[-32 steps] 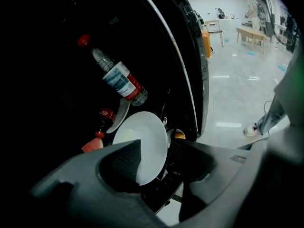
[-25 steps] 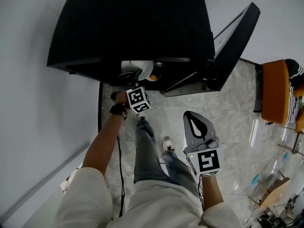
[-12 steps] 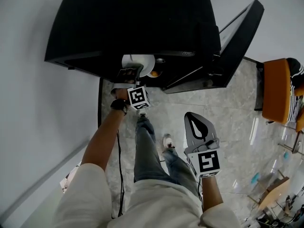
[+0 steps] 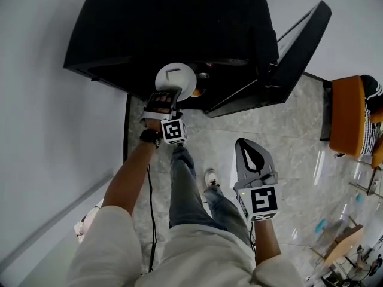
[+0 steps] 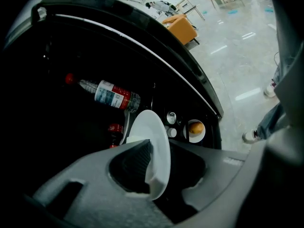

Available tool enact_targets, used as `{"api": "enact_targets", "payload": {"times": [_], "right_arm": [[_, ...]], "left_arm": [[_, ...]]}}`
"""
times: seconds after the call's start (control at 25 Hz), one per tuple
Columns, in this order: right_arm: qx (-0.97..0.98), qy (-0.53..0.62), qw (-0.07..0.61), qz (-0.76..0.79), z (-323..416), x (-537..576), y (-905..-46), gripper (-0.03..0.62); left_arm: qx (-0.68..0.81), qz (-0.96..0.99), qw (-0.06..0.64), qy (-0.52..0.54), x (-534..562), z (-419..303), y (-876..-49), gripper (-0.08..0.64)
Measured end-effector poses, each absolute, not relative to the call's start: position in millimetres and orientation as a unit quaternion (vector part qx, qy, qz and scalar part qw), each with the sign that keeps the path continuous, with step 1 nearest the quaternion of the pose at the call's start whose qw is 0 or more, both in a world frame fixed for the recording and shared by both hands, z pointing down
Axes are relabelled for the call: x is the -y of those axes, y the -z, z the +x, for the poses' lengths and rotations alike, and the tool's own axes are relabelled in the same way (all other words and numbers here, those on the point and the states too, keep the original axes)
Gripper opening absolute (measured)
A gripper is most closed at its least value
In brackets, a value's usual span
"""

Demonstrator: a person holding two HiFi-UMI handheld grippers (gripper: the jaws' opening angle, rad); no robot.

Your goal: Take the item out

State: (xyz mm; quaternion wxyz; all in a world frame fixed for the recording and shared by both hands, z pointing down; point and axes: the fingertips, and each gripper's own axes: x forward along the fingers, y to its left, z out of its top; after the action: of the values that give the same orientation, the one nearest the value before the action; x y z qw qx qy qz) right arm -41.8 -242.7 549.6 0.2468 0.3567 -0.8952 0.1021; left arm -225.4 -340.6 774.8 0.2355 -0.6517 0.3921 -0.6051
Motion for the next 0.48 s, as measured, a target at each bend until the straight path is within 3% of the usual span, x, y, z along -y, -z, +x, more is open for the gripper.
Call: {"api": "enact_targets", "payload": {"times": [0.24, 0.48], "right_arm": [[0.883, -0.118, 0.256, 0.375, -29.8, 238.3, -554.9, 0.006], [0.885, -0.115, 0.256, 0.371, -23.5, 236.1, -547.9, 0.006]], "left_arm": [[-0.423, -0.635, 0.294, 0.575, 336.9, -223.5, -748.1, 0.021], [-0.421, -0.627, 0.315, 0.575, 333.6, -220.8, -734.0, 0.02]]}}
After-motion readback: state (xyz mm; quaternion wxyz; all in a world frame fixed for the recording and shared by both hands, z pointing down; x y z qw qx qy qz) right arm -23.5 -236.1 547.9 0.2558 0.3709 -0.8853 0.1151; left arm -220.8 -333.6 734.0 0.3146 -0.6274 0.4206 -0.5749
